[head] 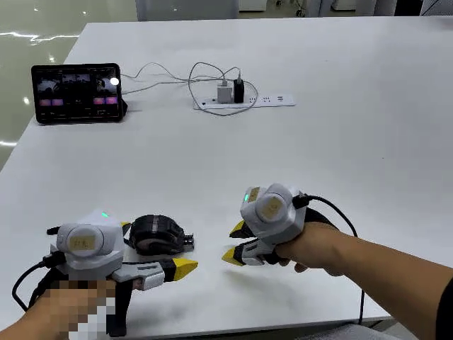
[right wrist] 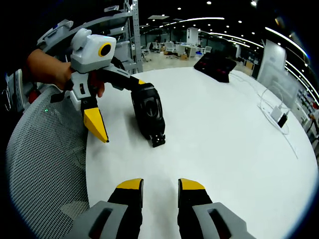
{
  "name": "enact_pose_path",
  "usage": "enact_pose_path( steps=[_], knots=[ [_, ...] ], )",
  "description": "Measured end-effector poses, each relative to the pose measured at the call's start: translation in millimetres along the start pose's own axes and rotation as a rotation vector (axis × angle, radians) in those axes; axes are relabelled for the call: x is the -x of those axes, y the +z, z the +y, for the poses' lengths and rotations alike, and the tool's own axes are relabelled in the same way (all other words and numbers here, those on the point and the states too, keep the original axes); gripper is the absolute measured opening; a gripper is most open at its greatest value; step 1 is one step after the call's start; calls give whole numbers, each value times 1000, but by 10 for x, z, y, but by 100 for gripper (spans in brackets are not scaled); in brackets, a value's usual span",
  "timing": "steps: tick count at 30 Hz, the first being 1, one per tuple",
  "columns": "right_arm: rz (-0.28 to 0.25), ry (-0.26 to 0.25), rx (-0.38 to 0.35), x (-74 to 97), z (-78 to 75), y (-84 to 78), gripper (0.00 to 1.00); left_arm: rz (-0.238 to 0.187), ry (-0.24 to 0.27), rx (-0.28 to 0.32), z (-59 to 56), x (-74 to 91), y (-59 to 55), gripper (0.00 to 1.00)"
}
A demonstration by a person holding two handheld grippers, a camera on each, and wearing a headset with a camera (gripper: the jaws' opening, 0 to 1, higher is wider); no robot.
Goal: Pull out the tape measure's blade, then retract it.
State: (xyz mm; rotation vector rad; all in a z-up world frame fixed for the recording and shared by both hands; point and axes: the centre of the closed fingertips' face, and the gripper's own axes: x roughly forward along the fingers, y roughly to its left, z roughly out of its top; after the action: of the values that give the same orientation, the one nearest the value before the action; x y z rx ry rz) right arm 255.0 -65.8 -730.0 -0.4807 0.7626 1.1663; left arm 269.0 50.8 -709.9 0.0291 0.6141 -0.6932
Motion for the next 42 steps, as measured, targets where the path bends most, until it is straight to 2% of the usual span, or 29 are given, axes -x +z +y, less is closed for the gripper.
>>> enact_pose_path(
  steps=[4,11,14,17,19,20,25,30,32,36,42],
  knots=[
    [-15,-30,-21,127,-59,-76,27,15,1,-24,56,62,-25,99],
    [-67,-82,-31,401,-163,-149,31,38,-12,-93,64,166,-37,99],
    [-76,-99,-22,504,-191,-215,34,23,-34,-86,55,235,24,99],
    [-84,-118,-26,580,-226,-295,37,15,-20,-101,124,277,41,99],
    [-97,-126,-29,621,-243,-331,37,20,-15,-91,169,301,28,99],
    [-118,-128,-44,643,-260,-346,38,9,-22,-80,185,316,31,99],
    [-130,-143,-90,728,-330,-473,47,6,5,-98,309,359,7,99],
    [-117,-158,-110,807,-365,-645,52,44,10,-121,386,429,-86,99],
    [-120,-164,-126,842,-370,-700,56,30,14,-119,433,466,-96,99],
    [-125,-181,-138,929,-384,-792,58,44,24,-107,490,533,-142,99],
    [-110,-204,-156,1115,-439,-933,62,78,8,-112,482,621,-253,99]
  ],
)
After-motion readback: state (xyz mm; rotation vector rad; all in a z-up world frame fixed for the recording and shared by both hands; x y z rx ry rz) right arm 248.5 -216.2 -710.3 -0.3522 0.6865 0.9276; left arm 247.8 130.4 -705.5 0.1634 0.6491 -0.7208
